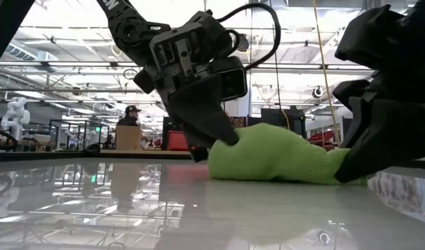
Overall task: Roll towel into tight, uniform cylinder
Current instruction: Roll the green microfiber towel
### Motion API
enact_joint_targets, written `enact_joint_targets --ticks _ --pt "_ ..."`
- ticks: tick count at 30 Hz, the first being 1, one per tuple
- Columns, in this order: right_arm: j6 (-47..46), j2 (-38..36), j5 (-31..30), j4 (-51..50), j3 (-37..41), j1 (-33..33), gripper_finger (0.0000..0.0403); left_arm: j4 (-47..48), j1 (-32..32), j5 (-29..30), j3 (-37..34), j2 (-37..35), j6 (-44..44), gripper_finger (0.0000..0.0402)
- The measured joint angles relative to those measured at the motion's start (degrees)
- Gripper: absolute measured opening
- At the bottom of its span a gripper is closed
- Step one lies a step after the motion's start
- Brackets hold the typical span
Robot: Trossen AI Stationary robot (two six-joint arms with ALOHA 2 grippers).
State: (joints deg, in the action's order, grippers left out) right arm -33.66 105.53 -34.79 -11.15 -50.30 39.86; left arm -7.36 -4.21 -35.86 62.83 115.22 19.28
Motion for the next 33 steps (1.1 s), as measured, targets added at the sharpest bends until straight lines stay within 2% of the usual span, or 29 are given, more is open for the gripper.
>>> enact_joint_targets --ticks 4,8,11,17,23,28,33 --pt "-3.24 -1.12 4.26 -0.6 0.0 -0.23 0.0028 -5.28 0.02 0.23 0.0 0.0 -0.01 0.0117" --pt "-4.97 -3.28 9.23 -0.82 0.11 -0.51 0.0016 -7.71 0.04 0.85 0.01 -2.23 -2.15 0.0168" --pt "-6.16 -5.22 13.2 -1.36 0.24 -1.07 0.0013 -4.89 -1.18 6.36 0.07 -5.26 -8.12 0.0186" --pt "-8.24 -6.49 17.96 -1.84 0.24 -3.16 0.0015 0.27 -9.03 24.17 0.07 -11.14 -27.12 0.0191" --pt "-9.25 -6.53 19.37 -1.73 0.24 -4.79 0.0015 -1.29 -19.19 38.19 0.07 -9.32 -40.81 0.0192" --pt "-9.65 -6.53 21.62 -0.51 0.24 -5.69 0.0015 -1.1 -22.64 44.86 0.04 -6.75 -45.67 0.0192" --pt "-11.18 -6.55 22.62 0.5 0.24 -5.79 0.0015 -1.4 -22.39 45.84 0.02 -3.45 -47.24 0.0192"
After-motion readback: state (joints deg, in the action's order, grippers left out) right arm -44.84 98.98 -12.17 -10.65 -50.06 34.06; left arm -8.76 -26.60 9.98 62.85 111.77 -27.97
